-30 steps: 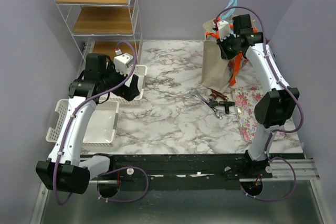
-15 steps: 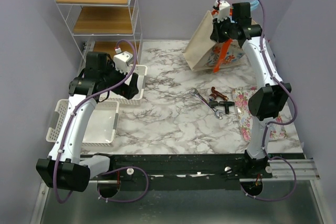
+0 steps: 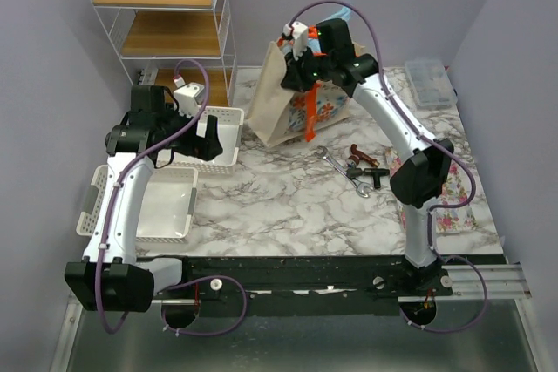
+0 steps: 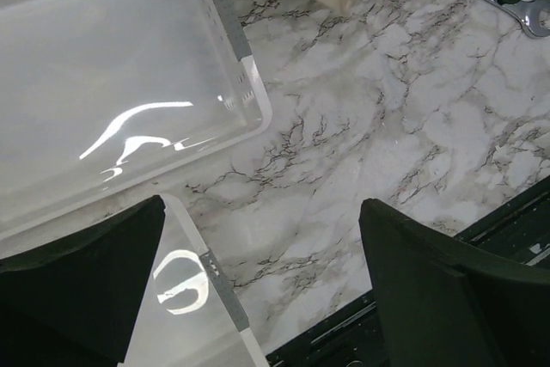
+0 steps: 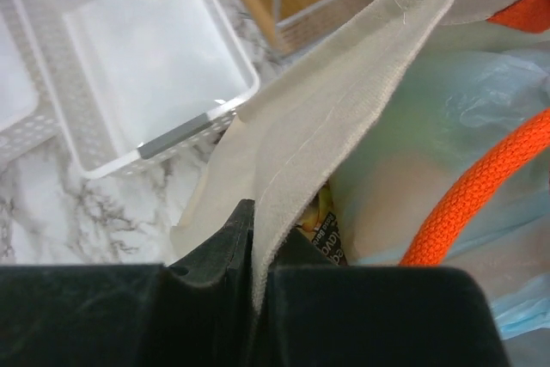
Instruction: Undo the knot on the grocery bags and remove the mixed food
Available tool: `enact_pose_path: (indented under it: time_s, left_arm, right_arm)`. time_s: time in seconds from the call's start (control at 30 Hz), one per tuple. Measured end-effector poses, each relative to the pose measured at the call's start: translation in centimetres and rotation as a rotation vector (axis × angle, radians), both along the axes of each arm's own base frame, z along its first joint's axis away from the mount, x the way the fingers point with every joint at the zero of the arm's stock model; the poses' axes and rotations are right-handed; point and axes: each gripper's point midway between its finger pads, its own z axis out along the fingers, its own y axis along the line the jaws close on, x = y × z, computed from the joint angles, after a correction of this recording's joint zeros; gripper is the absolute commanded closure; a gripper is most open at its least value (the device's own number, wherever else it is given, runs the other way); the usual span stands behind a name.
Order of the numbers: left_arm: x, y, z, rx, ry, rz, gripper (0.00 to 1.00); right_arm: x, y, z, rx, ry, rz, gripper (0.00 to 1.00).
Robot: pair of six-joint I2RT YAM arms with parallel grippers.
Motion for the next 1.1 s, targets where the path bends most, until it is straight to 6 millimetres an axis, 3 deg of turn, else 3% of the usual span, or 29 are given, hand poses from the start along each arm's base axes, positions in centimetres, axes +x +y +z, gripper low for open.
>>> enact_pose_path:
  time_s: [0.1,0.17,0.23,0.33,0.4,0.5,0.53,0.73,0.9,0.97,1.1]
  left_arm:
    - [-0.2,-0.1,0.1,-0.022,0.01,-0.001,0.01]
    - [-0.4,-0.3,0.4,-0.034,0.009,-0.01,0.02]
    - [-0.5,-0.5,0.7,-0.044,0.006,-0.023,0.01]
    - [-0.9,-0.9,1.2,-0.057,-0.001,-0.048,0.01]
    - [-1.2,-1.3,1.7,-0.071,-0.009,-0.072,0.01]
    - [-1.5,-1.9,2.5,-0.095,-0.022,-0.109,0.01]
    - [-1.4,-2.1,2.9,-0.102,-0.031,-0.122,0.02]
    - [0.3,-4.0,6.6,-0.105,-0.116,-0.185,0.02]
    - [3.4,-6.0,9.4,-0.108,-0.186,-0.226,0.15]
    - [4.9,-6.9,10.5,-0.103,-0.217,-0.239,0.18]
    - [7.9,-8.5,13.2,-0.101,-0.287,-0.249,0.2]
  right_arm:
    - [-2.6,3.1,-0.5,-0.002,-0.016,0.123,0.99]
    - [-4.7,4.2,-2.0,-0.031,-0.025,0.206,0.99]
    - [-7.5,4.4,-4.3,-0.082,-0.015,0.292,0.99]
    - [-10.9,3.1,-6.6,-0.145,-0.03,0.402,0.96]
    - [-11.8,2.2,-6.4,-0.169,-0.081,0.439,0.72]
    - [-13.0,0.6,-5.6,-0.187,-0.125,0.469,0.18]
    - [-13.3,0.5,-5.0,-0.181,-0.134,0.471,0.14]
    - [-12.9,1.2,1.1,-0.084,-0.191,0.392,0.14]
    - [-10.9,1.4,6.6,0.015,-0.244,0.241,0.25]
    - [-10.0,1.1,7.1,0.022,-0.25,0.176,0.3]
    - [-8.2,0.7,5.8,-0.003,-0.223,0.08,0.34]
